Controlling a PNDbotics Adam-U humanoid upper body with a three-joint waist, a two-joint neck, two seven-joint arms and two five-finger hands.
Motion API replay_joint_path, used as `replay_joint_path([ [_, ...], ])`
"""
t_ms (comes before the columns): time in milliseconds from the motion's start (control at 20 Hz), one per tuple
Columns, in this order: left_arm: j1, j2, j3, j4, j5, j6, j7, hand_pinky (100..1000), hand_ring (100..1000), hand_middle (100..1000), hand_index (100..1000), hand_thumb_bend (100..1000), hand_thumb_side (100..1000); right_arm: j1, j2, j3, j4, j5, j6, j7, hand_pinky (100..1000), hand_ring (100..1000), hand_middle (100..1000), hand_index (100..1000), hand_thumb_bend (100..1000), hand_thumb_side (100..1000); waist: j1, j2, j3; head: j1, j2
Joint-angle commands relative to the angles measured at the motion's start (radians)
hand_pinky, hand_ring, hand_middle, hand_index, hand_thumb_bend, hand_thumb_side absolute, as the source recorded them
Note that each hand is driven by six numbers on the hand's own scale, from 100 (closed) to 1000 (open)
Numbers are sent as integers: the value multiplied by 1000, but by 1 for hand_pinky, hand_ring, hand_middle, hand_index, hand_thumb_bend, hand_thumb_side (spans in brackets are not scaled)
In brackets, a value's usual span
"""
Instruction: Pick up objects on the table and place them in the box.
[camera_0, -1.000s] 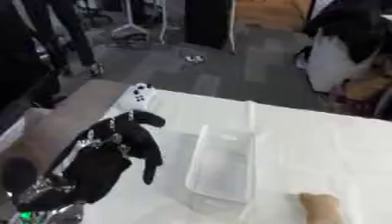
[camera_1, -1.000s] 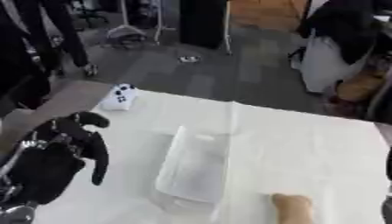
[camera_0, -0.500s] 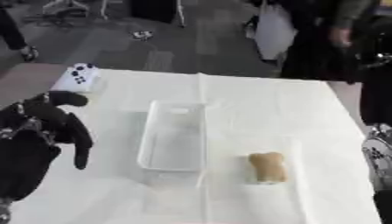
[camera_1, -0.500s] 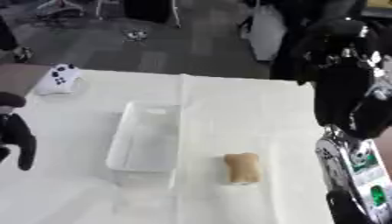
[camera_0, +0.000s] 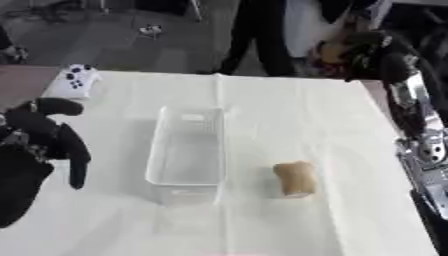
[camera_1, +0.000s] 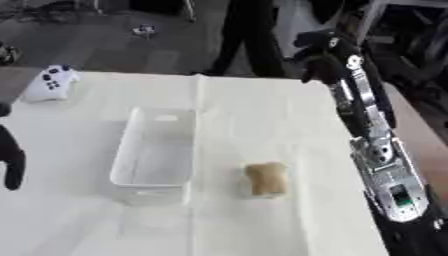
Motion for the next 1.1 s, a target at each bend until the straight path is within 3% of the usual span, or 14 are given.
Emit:
replay_joint_path([
  [50, -6, 14, 4, -18, -6, 2, 2, 309, 564, 782, 734, 556, 878, -45, -58, 19, 93, 112, 40, 82, 571, 740, 845, 886, 742, 1000, 4, -17, 2, -18, 11],
  [350, -3, 12, 3, -18, -9, 5, 2, 308, 564, 782, 734, 554, 884, -118, -90, 43, 268, 237, 40, 123, 622, 761, 855, 918, 822, 1000, 3, -15, 4, -16, 19],
  [750, -5, 11, 1, -18, -8, 9, 3, 308, 564, 783, 734, 556, 883, -188, -99, 62, 454, 339, 80, 14, 652, 780, 859, 910, 913, 1000, 0, -17, 9, -19, 21],
  [1100, -6, 10, 2, -18, -7, 10, 2, 309, 565, 783, 735, 556, 883, -216, -93, 74, 552, 413, 106, 10, 682, 800, 867, 923, 967, 1000, 0, -16, 13, -7, 13],
])
